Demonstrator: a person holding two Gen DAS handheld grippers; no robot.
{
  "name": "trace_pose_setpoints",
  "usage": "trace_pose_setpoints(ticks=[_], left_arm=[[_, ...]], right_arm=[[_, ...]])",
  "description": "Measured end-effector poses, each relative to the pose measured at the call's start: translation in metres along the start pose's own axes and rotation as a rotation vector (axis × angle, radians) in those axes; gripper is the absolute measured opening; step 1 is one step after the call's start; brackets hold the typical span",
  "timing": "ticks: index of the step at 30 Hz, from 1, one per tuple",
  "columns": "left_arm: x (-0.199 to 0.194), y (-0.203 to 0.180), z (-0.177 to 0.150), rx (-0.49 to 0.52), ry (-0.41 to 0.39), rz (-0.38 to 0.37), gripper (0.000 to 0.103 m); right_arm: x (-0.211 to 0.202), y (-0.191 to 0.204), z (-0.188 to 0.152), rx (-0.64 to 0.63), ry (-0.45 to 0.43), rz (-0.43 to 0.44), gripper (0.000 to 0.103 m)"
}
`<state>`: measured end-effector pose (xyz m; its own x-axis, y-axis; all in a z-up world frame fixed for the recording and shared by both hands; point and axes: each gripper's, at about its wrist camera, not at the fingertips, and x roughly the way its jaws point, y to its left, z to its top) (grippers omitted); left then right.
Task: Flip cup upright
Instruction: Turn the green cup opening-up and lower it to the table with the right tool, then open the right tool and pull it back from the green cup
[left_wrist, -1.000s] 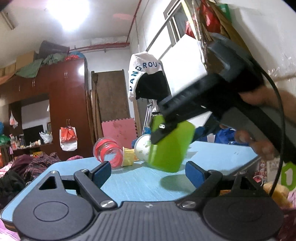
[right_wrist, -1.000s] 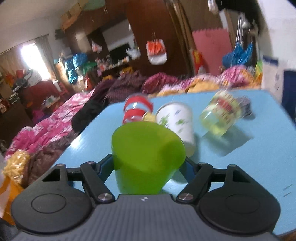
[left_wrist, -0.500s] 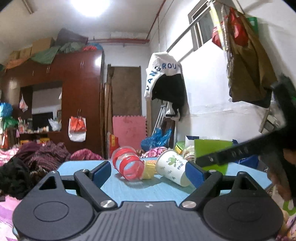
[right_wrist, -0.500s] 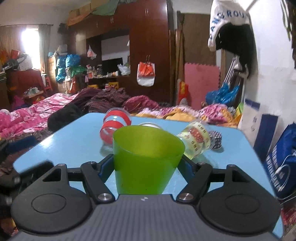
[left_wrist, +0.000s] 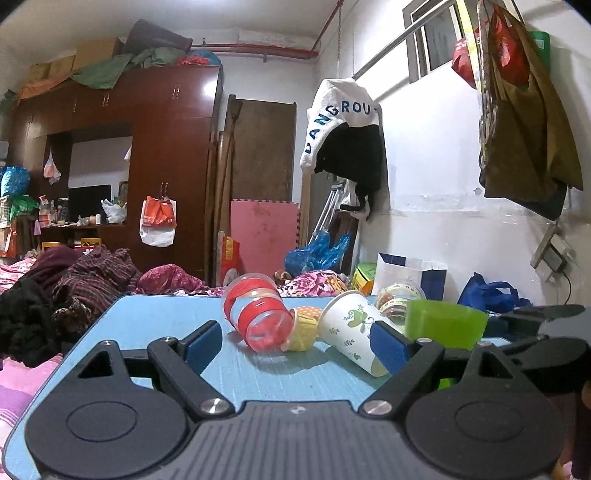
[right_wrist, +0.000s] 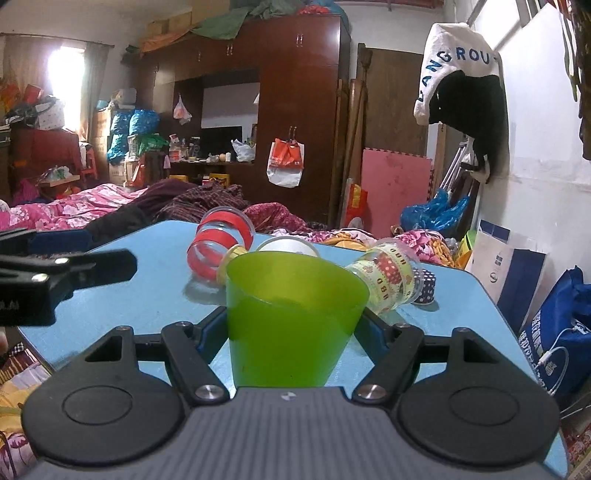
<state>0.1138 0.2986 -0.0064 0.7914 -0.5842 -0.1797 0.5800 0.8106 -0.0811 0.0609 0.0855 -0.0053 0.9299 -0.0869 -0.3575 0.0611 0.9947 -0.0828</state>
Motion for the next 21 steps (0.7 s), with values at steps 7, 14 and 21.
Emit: trace_pose_setpoints(ticks=[7,14,21], left_arm=[[0.005,0.001,-0.003,-0.01,0.017,0.003,0.089],[0.009,-0.006,-0.004,0.006,0.039,0.009,0.09],[0.007,-0.012,0.002,0.028,0.036,0.043,0.095]], right_arm=[[-0.001,0.006,-0.005,-0.02,-0.026,-0.021,0.074],[-0.008,0.003,-0.007,-0.011,-0.048,-0.005,0.098],[-0.026,-0.007,-0.006,0.016,-0.061,0.021,0.102]])
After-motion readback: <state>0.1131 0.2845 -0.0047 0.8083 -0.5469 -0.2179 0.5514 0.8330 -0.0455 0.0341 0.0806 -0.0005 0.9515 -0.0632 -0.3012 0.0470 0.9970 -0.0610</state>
